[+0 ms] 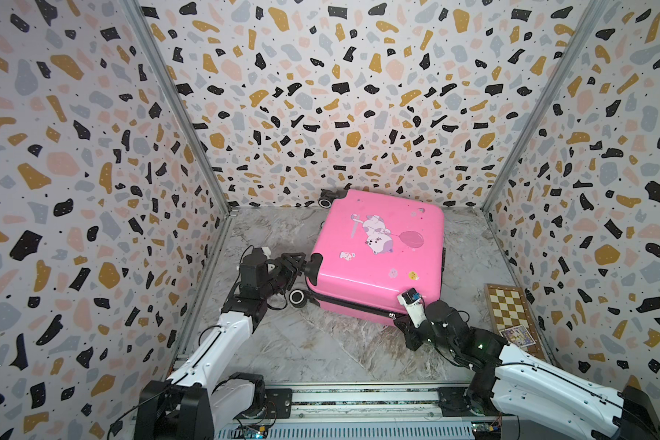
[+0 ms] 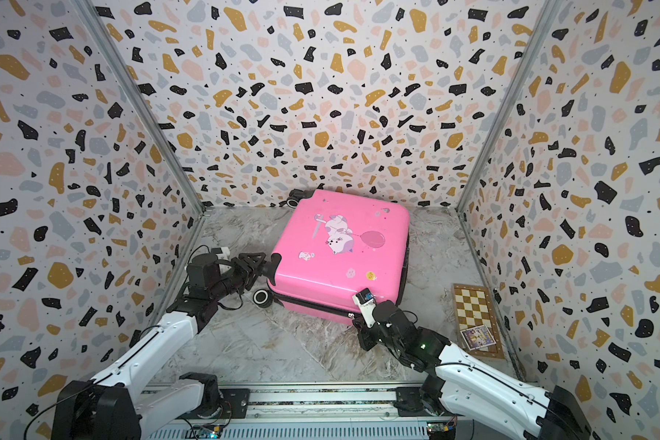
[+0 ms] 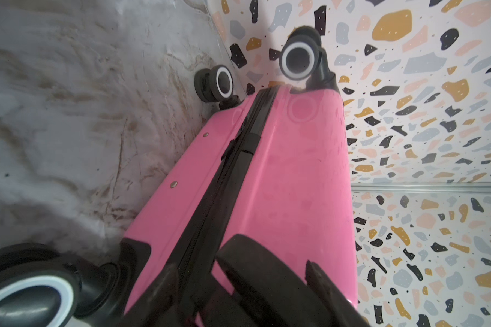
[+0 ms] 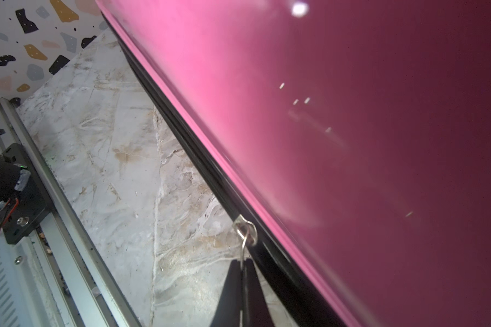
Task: Open the suitcase zippers
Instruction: Unzip the zipper on the suitcase.
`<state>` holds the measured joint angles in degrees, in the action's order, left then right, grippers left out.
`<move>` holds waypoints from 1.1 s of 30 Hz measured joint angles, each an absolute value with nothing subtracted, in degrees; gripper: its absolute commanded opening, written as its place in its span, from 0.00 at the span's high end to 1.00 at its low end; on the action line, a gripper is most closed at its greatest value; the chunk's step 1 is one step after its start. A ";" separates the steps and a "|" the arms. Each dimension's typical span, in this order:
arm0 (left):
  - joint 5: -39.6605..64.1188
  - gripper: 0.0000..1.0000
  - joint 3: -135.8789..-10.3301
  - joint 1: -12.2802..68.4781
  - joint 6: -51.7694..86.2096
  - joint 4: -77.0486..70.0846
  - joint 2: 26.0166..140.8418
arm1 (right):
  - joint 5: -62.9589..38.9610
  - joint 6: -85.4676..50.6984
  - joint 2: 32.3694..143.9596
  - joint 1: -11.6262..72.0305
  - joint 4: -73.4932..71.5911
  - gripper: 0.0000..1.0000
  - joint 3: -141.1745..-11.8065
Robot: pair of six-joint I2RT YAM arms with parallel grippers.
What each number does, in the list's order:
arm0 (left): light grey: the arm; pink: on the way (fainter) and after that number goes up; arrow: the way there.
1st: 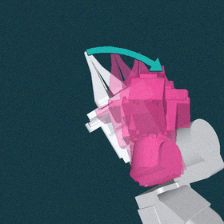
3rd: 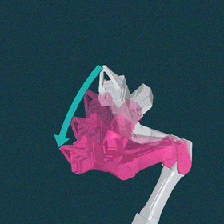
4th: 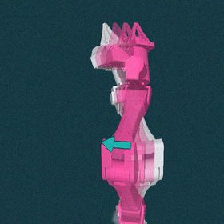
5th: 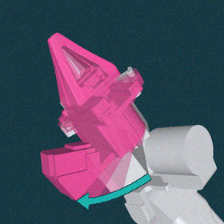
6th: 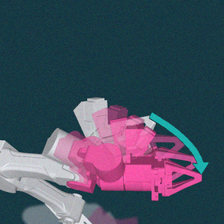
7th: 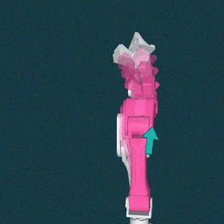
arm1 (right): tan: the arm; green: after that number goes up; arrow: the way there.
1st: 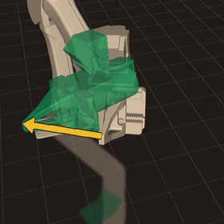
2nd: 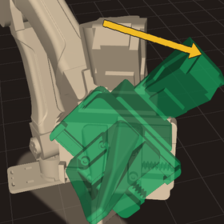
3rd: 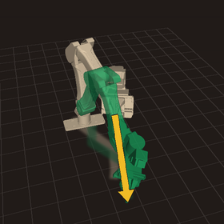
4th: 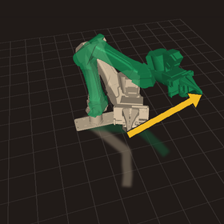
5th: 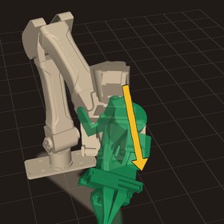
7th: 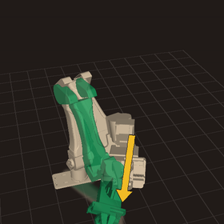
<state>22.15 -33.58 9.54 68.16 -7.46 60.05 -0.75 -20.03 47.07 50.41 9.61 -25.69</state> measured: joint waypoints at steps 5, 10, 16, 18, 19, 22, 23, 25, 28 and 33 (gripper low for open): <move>16.23 0.72 -31.53 16.43 67.96 -3.14 53.52 | -1.93 -18.83 49.80 48.51 7.29 1.00 -26.30; 9.67 0.72 -30.92 25.17 66.50 0.16 49.41 | -1.72 -18.41 52.21 46.48 6.79 1.00 -27.33; 1.32 0.73 -30.72 34.70 66.24 0.47 48.36 | 1.34 -18.06 55.72 43.79 5.78 1.00 -28.60; -0.56 0.73 -30.81 37.58 66.17 0.21 48.71 | 3.03 -18.02 56.82 43.09 5.17 1.00 -28.71; -1.39 0.73 -30.83 39.05 66.06 -0.03 49.12 | 3.81 -18.02 57.32 42.72 4.71 1.00 -28.75; -2.76 0.73 -31.70 42.35 65.32 -0.14 50.11 | 5.72 -17.87 58.24 41.89 3.55 1.00 -29.08; -3.09 0.73 -32.10 43.16 65.30 -0.27 50.70 | 6.28 -17.82 58.35 41.71 3.36 1.00 -29.08; -3.92 0.73 -32.80 44.10 65.34 -0.25 51.72 | 6.90 -17.65 58.19 41.63 3.33 1.00 -29.06; -4.25 0.73 -34.30 44.71 65.36 -0.45 53.93 | 5.28 -17.26 56.84 43.03 2.70 1.00 -28.10; -3.36 0.73 -37.85 46.37 65.84 -3.16 59.66 | -0.40 -16.40 53.43 49.23 0.21 1.00 -25.61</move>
<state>-3.36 -37.85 46.37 65.84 -3.16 59.66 -0.40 -16.40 53.43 49.23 0.21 -25.61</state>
